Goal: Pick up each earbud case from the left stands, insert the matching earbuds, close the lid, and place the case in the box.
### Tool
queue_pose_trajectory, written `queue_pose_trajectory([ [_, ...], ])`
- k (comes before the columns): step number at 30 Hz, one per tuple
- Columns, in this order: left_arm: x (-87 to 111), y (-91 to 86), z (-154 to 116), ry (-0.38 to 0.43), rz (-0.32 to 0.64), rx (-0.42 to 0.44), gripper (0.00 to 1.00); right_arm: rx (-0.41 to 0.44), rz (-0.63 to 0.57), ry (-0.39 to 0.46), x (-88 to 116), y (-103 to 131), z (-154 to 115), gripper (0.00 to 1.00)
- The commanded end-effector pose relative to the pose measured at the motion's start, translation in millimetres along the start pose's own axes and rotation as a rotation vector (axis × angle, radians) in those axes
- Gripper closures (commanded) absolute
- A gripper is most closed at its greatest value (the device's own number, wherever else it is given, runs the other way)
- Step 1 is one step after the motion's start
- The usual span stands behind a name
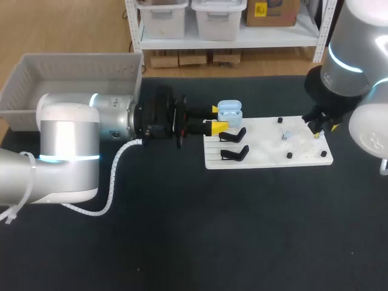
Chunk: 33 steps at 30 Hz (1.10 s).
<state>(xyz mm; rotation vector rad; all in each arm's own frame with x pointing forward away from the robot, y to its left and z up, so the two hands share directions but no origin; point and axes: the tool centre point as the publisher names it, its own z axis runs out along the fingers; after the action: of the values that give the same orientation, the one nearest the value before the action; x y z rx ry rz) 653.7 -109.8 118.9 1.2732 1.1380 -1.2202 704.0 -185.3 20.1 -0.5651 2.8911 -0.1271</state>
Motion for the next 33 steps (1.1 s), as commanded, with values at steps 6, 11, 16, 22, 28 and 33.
queue_pose_trajectory([
  [6,0.9,-1.1,-0.1,-0.002,0.003,-0.004,1.0,0.012,0.014,0.002,-1.3,1.2,3.8,0.66],
  [11,0.9,-1.1,-0.1,-0.002,0.003,-0.004,1.0,0.013,0.021,0.004,-1.1,1.6,4.6,0.67],
  [16,0.9,-1.1,-0.1,-0.002,0.003,-0.004,1.0,0.012,0.024,0.008,-0.4,1.5,5.4,0.68],
  [22,0.9,-1.1,-0.1,-0.002,0.003,-0.004,1.0,0.013,0.027,0.013,0.5,1.2,6.0,0.74],
  [28,0.9,-1.1,-0.1,-0.002,0.003,-0.004,1.0,0.01,0.025,0.018,1.3,1.4,6.9,0.78],
  [33,0.9,-1.1,-0.1,-0.002,0.003,-0.004,1.0,0.011,0.023,0.021,1.7,2.0,7.3,0.85],
])
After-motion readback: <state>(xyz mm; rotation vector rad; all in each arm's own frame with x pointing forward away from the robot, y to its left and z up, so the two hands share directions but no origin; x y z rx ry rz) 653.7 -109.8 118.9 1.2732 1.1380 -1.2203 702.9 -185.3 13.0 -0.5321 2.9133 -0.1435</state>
